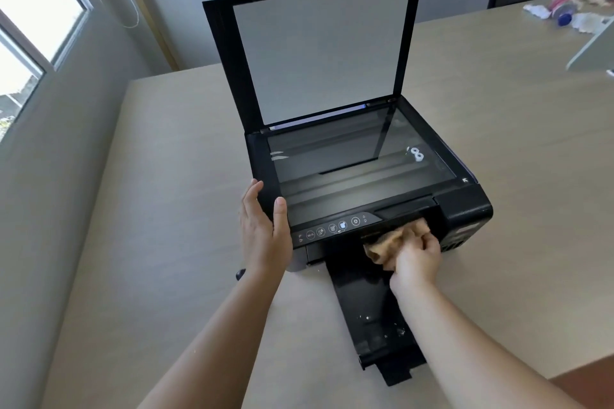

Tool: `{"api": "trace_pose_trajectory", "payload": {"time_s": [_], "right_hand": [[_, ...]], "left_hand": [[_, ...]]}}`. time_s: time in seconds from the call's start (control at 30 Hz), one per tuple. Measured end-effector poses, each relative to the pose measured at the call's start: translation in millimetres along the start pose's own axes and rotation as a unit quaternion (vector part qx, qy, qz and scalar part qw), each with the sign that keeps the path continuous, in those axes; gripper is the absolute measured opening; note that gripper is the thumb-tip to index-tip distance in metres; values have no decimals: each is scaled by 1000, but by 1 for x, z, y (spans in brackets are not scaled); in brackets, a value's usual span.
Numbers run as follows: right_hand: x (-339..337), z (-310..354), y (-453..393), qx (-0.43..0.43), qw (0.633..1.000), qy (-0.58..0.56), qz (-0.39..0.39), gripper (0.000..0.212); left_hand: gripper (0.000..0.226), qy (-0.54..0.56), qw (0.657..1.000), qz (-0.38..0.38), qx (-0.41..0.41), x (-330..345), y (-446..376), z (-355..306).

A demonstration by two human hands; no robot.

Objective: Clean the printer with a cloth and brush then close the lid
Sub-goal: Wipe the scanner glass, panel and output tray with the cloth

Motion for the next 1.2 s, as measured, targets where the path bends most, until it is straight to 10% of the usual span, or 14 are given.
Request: {"api": "trace_pose_trajectory", "payload": {"time_s": [0.3, 0.47, 0.83, 1.07, 1.2], "right_hand": [[4, 37, 7, -55, 997, -41, 26, 15], [19, -1, 16, 127, 984, -117, 40, 22], [25, 5, 13, 152, 970, -183, 42, 26], [25, 35, 7, 157, 962, -201, 95, 63], [25, 26, 9, 135, 968, -198, 71, 35]], "left_hand": [[67, 105, 988, 77, -79, -4, 32, 17], [91, 67, 990, 111, -63, -3, 40, 25], [113, 20, 990, 140, -28, -6, 33, 31], [114, 44, 986, 156, -33, -6, 31, 33], [112, 51, 985, 160, -27, -9, 32, 33]]}}
Point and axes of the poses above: each hand's wrist, its own y-axis away from the middle knuckle, its own x-axis out of the palm, z = x × y, the point moved 5 cm from there along -y, towards the middle knuckle, and after that the axes turned 6 degrees about -z, right-handed, at the moved point
